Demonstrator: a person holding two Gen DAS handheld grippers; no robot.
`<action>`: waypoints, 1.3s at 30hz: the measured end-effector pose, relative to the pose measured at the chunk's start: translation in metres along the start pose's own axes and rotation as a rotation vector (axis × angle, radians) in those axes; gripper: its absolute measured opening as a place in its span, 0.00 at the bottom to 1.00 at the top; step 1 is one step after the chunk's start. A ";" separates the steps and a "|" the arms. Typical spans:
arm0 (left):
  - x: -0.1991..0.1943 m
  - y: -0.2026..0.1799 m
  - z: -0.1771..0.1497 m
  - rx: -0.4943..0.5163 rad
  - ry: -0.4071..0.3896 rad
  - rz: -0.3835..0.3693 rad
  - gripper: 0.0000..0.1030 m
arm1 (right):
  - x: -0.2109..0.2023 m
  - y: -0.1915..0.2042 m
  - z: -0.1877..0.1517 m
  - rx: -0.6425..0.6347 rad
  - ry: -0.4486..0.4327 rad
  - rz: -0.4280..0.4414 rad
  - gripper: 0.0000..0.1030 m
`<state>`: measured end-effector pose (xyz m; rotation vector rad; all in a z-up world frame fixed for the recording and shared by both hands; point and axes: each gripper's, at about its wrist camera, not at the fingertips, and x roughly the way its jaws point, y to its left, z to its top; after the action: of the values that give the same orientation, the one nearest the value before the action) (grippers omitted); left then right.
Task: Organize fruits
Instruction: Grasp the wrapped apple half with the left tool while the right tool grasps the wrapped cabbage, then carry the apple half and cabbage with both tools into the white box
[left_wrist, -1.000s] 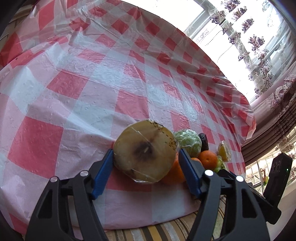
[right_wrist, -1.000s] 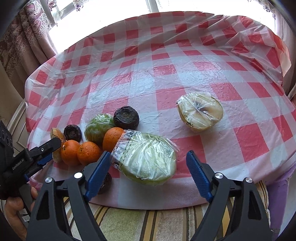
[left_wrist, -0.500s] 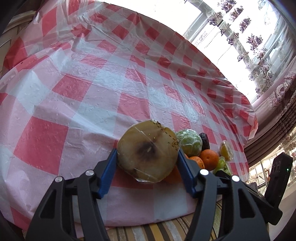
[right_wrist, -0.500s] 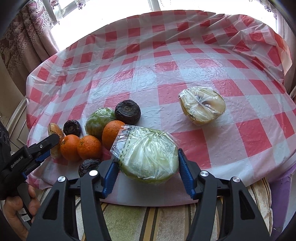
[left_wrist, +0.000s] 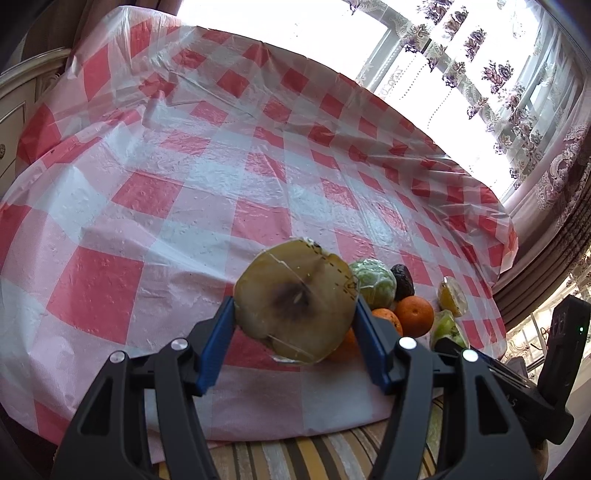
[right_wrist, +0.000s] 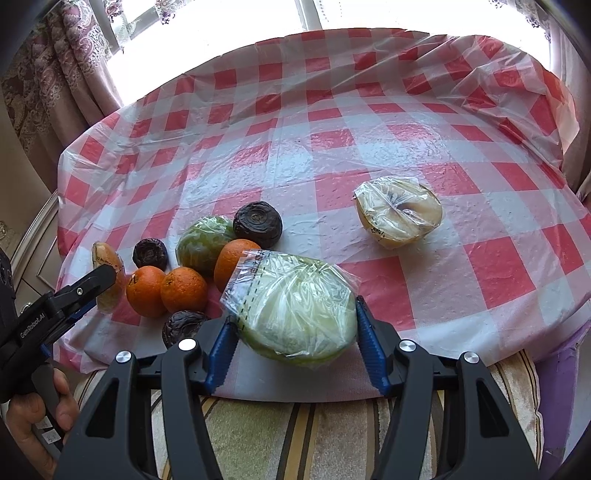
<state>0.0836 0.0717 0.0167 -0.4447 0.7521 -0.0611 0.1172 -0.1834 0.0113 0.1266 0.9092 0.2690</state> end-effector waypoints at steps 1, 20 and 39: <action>-0.001 -0.001 0.000 0.003 -0.003 0.002 0.61 | -0.001 0.000 0.000 0.000 -0.002 -0.001 0.57; -0.022 -0.042 -0.010 0.135 -0.026 0.048 0.61 | -0.037 -0.016 -0.005 0.003 -0.069 -0.016 0.57; 0.020 -0.258 -0.074 0.566 0.171 -0.195 0.61 | -0.134 -0.199 -0.049 0.199 -0.145 -0.243 0.57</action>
<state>0.0750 -0.1932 0.0626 0.0307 0.8184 -0.4872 0.0356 -0.4129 0.0395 0.2151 0.7965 -0.0570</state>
